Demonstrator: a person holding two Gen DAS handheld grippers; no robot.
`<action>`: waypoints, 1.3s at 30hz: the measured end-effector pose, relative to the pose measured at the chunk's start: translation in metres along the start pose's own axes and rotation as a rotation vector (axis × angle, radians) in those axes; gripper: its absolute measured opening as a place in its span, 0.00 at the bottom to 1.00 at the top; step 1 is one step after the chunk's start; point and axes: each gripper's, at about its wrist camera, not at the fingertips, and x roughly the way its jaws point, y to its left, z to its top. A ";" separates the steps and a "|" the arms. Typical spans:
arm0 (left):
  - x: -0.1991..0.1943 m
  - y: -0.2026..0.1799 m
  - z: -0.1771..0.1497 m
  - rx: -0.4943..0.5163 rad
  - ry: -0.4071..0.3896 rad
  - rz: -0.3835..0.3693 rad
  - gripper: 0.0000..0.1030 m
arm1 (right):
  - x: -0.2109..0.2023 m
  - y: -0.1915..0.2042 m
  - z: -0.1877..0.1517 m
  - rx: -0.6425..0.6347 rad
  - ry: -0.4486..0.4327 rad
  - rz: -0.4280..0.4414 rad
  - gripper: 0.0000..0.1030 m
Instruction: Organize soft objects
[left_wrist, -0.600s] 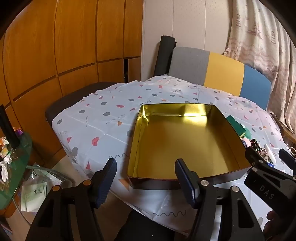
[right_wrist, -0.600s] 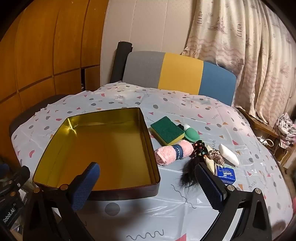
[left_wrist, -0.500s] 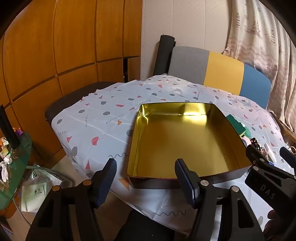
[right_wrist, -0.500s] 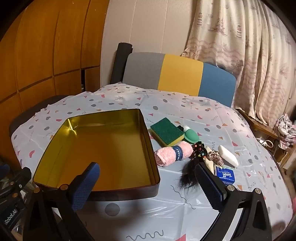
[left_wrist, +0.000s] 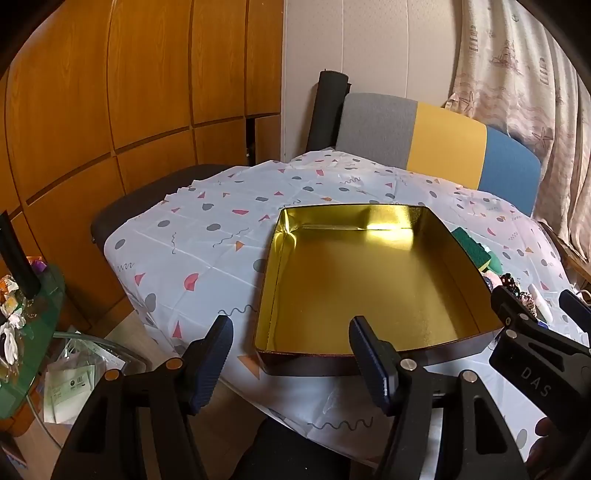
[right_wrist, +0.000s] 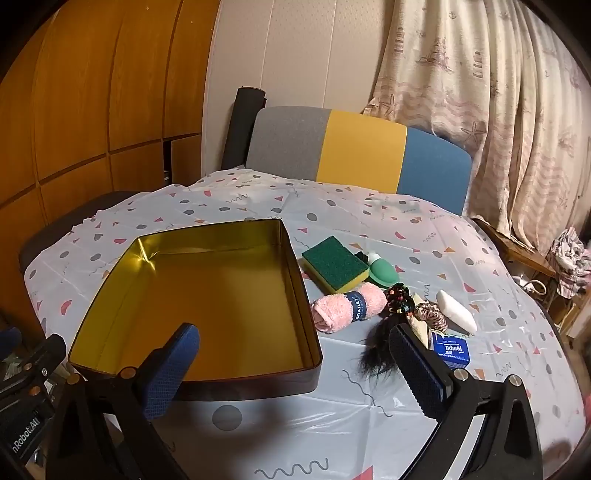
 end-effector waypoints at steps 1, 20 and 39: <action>-0.001 0.000 0.000 0.000 0.000 0.001 0.64 | 0.000 -0.001 0.000 0.001 0.001 0.003 1.00; -0.001 0.001 -0.002 0.002 0.003 -0.002 0.64 | -0.001 0.000 0.000 0.000 -0.003 0.000 1.00; 0.000 0.002 -0.002 -0.001 0.012 0.002 0.64 | -0.002 0.001 0.001 0.001 -0.002 0.004 1.00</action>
